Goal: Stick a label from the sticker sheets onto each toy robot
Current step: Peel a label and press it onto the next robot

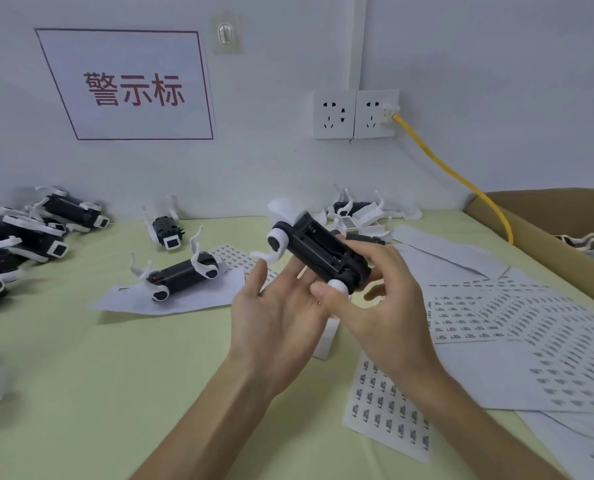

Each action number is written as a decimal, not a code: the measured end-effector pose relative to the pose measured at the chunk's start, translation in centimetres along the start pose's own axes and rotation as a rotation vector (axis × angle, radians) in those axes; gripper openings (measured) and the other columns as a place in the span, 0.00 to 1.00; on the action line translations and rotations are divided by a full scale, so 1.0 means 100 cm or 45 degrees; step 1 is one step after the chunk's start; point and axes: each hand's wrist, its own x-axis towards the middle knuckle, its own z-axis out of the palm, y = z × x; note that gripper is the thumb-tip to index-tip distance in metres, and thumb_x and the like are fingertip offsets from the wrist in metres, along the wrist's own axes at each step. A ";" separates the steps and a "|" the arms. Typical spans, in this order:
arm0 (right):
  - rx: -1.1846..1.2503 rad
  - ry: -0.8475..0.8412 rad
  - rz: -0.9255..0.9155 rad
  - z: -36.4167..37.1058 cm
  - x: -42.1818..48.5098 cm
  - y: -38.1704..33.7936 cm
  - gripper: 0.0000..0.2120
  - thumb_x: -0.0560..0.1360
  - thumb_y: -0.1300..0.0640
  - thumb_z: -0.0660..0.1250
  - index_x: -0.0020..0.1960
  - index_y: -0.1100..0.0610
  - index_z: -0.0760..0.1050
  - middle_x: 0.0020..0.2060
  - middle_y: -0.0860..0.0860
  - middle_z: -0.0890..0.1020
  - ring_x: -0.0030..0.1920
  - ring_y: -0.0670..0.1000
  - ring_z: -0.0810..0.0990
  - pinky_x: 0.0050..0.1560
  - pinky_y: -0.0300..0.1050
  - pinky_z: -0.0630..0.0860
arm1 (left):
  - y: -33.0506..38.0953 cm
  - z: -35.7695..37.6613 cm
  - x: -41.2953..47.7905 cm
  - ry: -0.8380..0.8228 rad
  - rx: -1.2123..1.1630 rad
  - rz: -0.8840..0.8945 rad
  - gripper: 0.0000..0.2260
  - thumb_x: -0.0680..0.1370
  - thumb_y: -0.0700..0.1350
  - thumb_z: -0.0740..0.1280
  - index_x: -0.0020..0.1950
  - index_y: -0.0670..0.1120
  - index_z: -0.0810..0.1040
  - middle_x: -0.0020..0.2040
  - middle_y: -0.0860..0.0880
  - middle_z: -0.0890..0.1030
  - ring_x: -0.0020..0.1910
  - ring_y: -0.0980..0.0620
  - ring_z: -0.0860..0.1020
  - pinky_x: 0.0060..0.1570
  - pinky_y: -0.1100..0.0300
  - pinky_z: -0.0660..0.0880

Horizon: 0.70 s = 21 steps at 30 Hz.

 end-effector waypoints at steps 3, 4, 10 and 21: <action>-0.075 -0.043 0.033 0.002 0.001 0.002 0.24 0.65 0.43 0.78 0.57 0.46 0.76 0.54 0.40 0.77 0.56 0.43 0.77 0.51 0.27 0.68 | 0.003 0.001 0.001 0.030 0.218 0.046 0.28 0.86 0.56 0.51 0.77 0.37 0.71 0.74 0.36 0.75 0.73 0.36 0.74 0.70 0.44 0.72; -0.105 -0.045 0.034 0.003 0.001 0.002 0.24 0.65 0.42 0.79 0.56 0.46 0.75 0.54 0.40 0.77 0.56 0.42 0.76 0.52 0.27 0.67 | 0.002 0.003 0.001 0.049 0.309 0.058 0.27 0.87 0.55 0.52 0.76 0.37 0.71 0.73 0.36 0.75 0.72 0.37 0.75 0.71 0.45 0.72; 0.197 -0.201 0.281 -0.002 0.005 -0.002 0.20 0.68 0.39 0.74 0.54 0.48 0.77 0.55 0.43 0.81 0.59 0.43 0.78 0.57 0.38 0.73 | -0.006 0.002 0.003 0.193 0.662 0.148 0.21 0.87 0.53 0.55 0.70 0.41 0.78 0.65 0.39 0.83 0.65 0.42 0.81 0.62 0.53 0.80; 0.370 -0.048 0.479 -0.010 0.012 -0.005 0.19 0.68 0.40 0.73 0.48 0.54 0.77 0.46 0.49 0.84 0.47 0.50 0.84 0.46 0.44 0.78 | -0.017 -0.002 0.002 0.049 1.067 0.167 0.17 0.84 0.48 0.64 0.70 0.40 0.78 0.63 0.41 0.84 0.64 0.42 0.82 0.64 0.39 0.79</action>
